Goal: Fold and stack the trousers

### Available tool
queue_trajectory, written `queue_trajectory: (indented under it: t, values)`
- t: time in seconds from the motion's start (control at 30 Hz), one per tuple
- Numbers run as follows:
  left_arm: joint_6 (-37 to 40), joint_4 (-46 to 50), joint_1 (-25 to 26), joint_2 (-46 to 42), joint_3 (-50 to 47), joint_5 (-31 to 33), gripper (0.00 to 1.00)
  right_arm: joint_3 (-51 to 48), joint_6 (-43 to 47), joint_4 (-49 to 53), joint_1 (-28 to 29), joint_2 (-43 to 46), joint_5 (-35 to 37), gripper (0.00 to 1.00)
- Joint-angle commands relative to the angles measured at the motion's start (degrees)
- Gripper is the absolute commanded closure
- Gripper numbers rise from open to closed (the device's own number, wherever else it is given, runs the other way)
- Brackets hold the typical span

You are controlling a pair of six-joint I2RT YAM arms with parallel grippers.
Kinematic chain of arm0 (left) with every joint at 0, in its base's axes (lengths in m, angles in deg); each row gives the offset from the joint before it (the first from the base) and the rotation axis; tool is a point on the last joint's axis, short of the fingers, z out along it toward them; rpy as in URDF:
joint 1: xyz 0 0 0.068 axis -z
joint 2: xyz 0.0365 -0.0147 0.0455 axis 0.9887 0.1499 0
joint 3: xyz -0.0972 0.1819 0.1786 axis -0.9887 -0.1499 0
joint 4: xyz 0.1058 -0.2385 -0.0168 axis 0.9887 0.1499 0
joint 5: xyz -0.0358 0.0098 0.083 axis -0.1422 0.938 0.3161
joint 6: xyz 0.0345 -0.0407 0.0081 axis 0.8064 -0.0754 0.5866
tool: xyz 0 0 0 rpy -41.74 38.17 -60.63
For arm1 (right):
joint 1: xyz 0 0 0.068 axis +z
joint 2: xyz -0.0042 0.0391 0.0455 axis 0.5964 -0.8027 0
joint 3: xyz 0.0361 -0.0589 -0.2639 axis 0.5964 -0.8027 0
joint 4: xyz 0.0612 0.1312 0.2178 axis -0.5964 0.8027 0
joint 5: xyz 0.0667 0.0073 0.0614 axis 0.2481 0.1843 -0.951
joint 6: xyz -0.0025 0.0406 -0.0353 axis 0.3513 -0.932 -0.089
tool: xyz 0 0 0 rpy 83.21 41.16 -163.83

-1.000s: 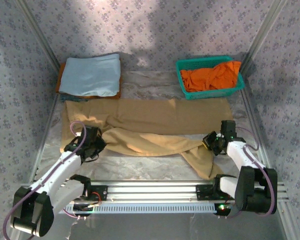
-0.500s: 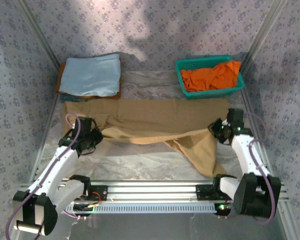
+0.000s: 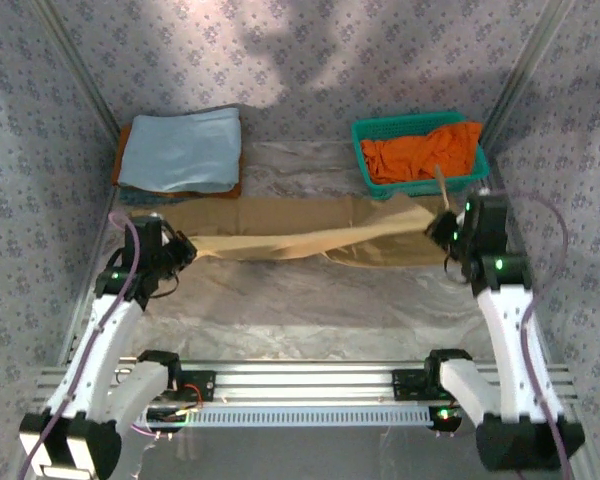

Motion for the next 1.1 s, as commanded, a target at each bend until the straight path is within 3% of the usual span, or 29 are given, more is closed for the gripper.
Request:
queue_trajectory:
  t: [0.0, 0.13, 0.17, 0.2, 0.23, 0.33, 0.43, 0.63, 0.73, 0.87, 1.0, 1.07]
  values:
    - [1.35, 8.07, -0.43, -6.42, -3.95, -2.44, 1.00, -10.97, -2.72, 12.00, -0.78, 8.82, 5.40, 1.00]
    - [-1.14, 13.40, -0.28, -16.15, -10.02, -4.70, 1.00, -20.27, -8.03, 17.12, 0.49, 18.84, -1.61, 0.99]
    - [-2.35, 13.22, -0.19, -18.40, -11.34, -6.65, 1.00, -21.13, -10.72, 18.72, 1.08, 20.21, -2.12, 0.80]
    - [-4.25, 13.78, -0.25, -19.92, -12.21, -7.86, 0.88, -21.72, -12.64, 19.30, 1.37, 21.11, -3.04, 0.65]
    - [-5.74, 14.27, -0.28, -21.14, -12.54, -8.33, 0.67, -22.18, -14.03, 18.74, 1.65, 21.51, -4.60, 0.61]
    - [-8.52, 12.55, -0.29, -22.23, -12.30, -11.91, 0.46, -22.95, -19.31, 11.82, 2.80, 20.79, -10.02, 0.55]
    - [-8.13, 10.77, -0.29, -19.85, -10.04, -12.31, 0.42, -20.34, -22.91, 1.60, 6.35, 13.90, -8.87, 0.58]
    - [-5.79, 5.52, -0.37, -9.86, -5.67, -8.98, 0.34, -4.97, -10.41, 2.32, 8.61, -9.22, 6.87, 0.35]
    - [-5.69, 0.36, -0.50, -3.82, -6.38, -6.47, 0.32, -4.57, -5.03, 0.52, 7.34, -18.35, 12.59, 0.36]
    - [-7.03, -6.80, -0.78, 4.19, -8.79, -4.96, 0.32, -4.78, 2.41, -3.28, 6.10, -27.68, 11.28, 0.45]
    - [-7.95, -12.53, -1.15, 9.26, -11.30, -3.43, 0.33, -5.20, 4.46, -5.01, 5.46, -33.26, 10.73, 0.53]
    - [-7.85, -14.04, -1.67, 11.26, -11.72, -4.13, 0.33, -5.62, 4.63, -5.83, 4.48, -35.71, 9.05, 0.61]
